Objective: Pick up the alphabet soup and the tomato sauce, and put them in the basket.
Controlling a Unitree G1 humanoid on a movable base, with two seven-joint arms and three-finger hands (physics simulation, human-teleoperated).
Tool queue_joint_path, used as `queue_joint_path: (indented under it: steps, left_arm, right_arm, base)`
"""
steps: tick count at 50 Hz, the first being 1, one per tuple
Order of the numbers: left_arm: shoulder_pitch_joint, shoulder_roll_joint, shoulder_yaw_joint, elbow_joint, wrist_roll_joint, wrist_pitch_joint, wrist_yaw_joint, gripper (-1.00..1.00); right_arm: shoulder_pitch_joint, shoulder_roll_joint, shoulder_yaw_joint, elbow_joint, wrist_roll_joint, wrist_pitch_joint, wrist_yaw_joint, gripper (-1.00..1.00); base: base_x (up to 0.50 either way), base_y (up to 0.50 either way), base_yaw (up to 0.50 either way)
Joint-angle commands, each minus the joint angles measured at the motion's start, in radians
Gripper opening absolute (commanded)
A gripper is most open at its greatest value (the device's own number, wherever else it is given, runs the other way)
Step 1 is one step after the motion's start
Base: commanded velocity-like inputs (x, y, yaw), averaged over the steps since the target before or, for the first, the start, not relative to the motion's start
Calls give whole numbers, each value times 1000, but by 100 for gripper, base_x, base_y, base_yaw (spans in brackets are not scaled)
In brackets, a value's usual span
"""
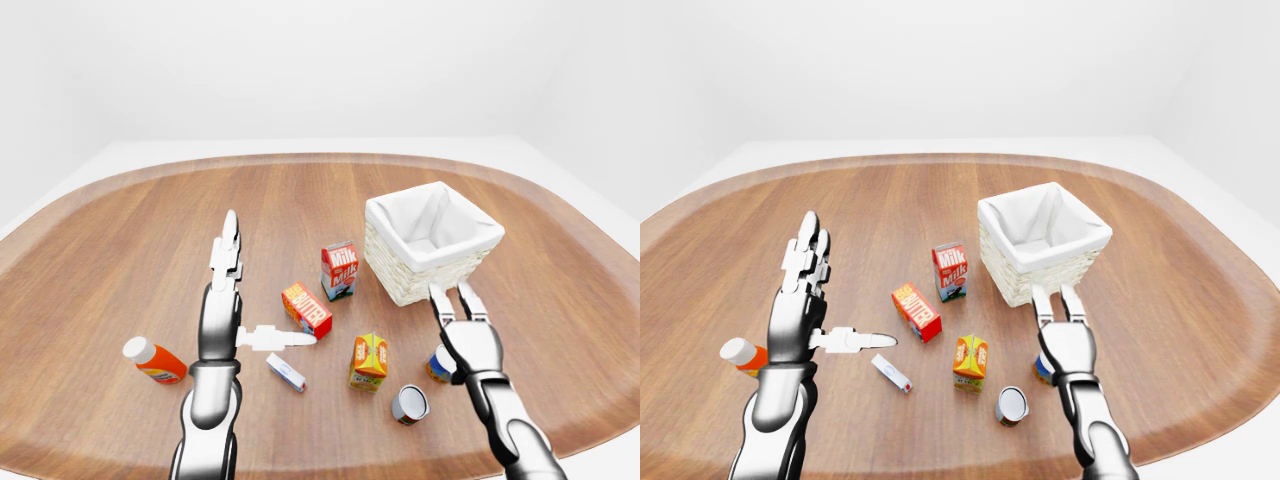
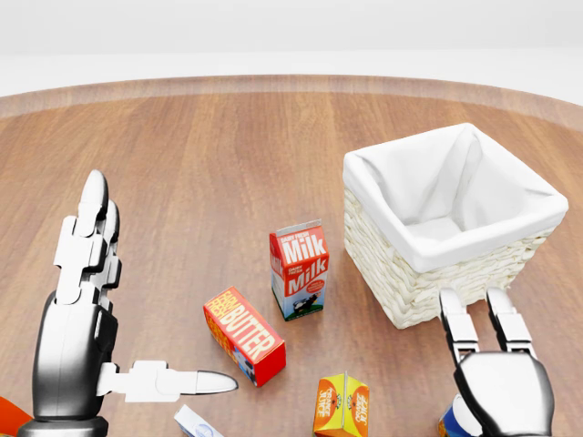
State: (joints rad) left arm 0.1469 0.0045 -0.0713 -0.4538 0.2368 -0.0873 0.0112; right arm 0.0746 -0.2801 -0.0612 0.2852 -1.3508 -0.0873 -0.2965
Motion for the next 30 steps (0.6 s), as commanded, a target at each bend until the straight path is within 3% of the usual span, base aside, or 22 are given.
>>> queue_joint_path:
  steps: [1, 30]
  left_arm:
    - [0, 1, 0, 2, 2, 0, -1, 100]
    - [0, 1, 0, 2, 2, 0, -1, 100]
  right_arm:
    - [-16, -9, 7, 25, -5, 0, -25, 100]
    - [-41, -14, 53, 132, -31, 0, -95, 100]
  base:
    - [0, 0, 0]
    - [0, 0, 0]
